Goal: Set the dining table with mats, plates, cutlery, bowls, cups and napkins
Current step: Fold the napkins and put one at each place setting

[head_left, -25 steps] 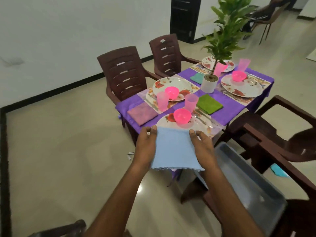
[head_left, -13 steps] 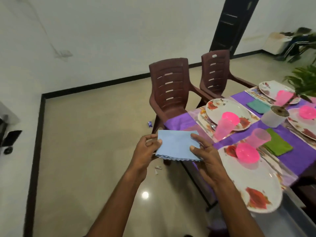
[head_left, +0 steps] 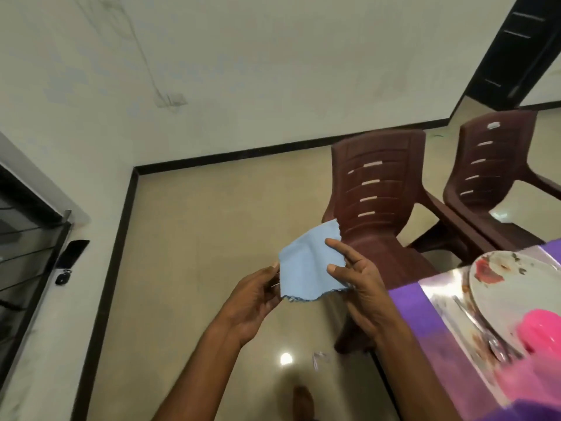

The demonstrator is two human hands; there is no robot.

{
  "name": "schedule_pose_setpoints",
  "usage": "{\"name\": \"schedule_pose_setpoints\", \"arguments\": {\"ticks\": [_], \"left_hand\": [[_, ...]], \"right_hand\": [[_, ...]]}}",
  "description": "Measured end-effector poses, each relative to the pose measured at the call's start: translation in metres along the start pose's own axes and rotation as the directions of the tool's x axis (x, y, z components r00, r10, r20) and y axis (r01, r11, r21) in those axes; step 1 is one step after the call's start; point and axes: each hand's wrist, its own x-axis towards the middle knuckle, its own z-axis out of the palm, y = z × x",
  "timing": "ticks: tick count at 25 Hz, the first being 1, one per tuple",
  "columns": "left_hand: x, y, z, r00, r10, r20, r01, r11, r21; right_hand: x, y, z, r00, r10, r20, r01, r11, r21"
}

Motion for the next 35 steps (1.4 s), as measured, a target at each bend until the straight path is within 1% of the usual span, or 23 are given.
{"name": "schedule_pose_setpoints", "arguments": {"ticks": [3,6,9,12,16,17,19,20,22,23,25,27,28,29,30,32,33,34,35], "left_hand": [[0.058,0.061,0.007,1.000,0.024,0.009,-0.023,0.996,-0.088],[0.108,0.104,0.000,0.997,0.072,0.031,-0.069,0.994,-0.080],[0.178,0.147,-0.019,0.994,0.107,0.014,-0.106,0.993,-0.059],[0.260,0.202,-0.043,0.991,0.133,0.026,-0.132,0.991,-0.033],[0.362,0.293,-0.066,0.984,0.131,0.117,-0.137,0.990,0.043],[0.382,0.316,-0.069,0.980,0.141,0.138,-0.147,0.988,0.038],[0.455,0.380,-0.080,0.970,0.176,0.170,-0.183,0.983,0.026],[0.456,0.391,-0.081,0.966,0.196,0.168,-0.201,0.979,0.014],[0.516,0.436,-0.074,0.953,0.148,0.265,-0.164,0.986,0.037],[0.514,0.440,-0.074,0.946,0.154,0.284,-0.171,0.985,0.036],[0.577,0.473,-0.064,0.937,0.151,0.314,-0.174,0.983,0.049],[0.633,0.506,-0.053,0.946,0.189,0.262,-0.208,0.977,0.046],[0.661,0.522,-0.043,0.945,0.226,0.238,-0.255,0.962,0.096],[0.699,0.545,-0.029,0.937,0.254,0.242,-0.297,0.941,0.163],[0.699,0.552,-0.022,0.932,0.281,0.230,-0.338,0.904,0.264],[0.751,0.591,0.014,0.933,0.295,0.208,-0.354,0.857,0.374],[0.773,0.607,0.037,0.922,0.327,0.207,-0.385,0.826,0.412],[0.813,0.635,0.068,0.910,0.342,0.235,-0.413,0.796,0.443],[0.815,0.638,0.071,0.914,0.350,0.206,-0.406,0.799,0.444]], "right_hand": [[0.089,-0.036,0.019,0.997,0.005,0.081,-0.007,1.000,0.017],[0.158,-0.057,0.037,0.991,-0.012,0.134,0.005,0.998,0.059],[0.240,-0.062,0.051,0.991,-0.010,0.130,0.006,0.999,0.034],[0.333,-0.064,0.069,0.993,-0.021,0.116,0.021,1.000,0.006],[0.449,-0.083,0.112,0.997,-0.041,0.071,0.047,0.995,-0.089],[0.469,-0.094,0.125,0.998,-0.051,0.045,0.056,0.993,-0.106],[0.543,-0.118,0.150,0.996,-0.087,0.022,0.088,0.989,-0.115],[0.546,-0.126,0.158,0.994,-0.105,0.037,0.109,0.983,-0.150],[0.604,-0.147,0.167,0.993,-0.119,0.008,0.118,0.972,-0.204],[0.606,-0.149,0.172,0.992,-0.124,0.009,0.123,0.968,-0.219],[0.671,-0.163,0.165,0.989,-0.147,-0.035,0.134,0.959,-0.248],[0.737,-0.174,0.156,0.989,-0.132,-0.061,0.114,0.965,-0.237],[0.766,-0.178,0.145,0.991,-0.113,-0.076,0.095,0.972,-0.213],[0.809,-0.183,0.133,0.993,-0.096,-0.075,0.081,0.981,-0.177],[0.814,-0.183,0.135,0.994,-0.090,-0.057,0.079,0.982,-0.173],[0.873,-0.196,0.112,0.995,-0.028,-0.092,0.017,0.993,-0.120],[0.898,-0.204,0.099,0.988,-0.049,-0.148,0.027,0.989,-0.145],[0.938,-0.225,0.086,0.988,-0.061,-0.143,0.032,0.979,-0.200],[0.943,-0.223,0.088,0.988,-0.042,-0.149,0.004,0.969,-0.249]]}}
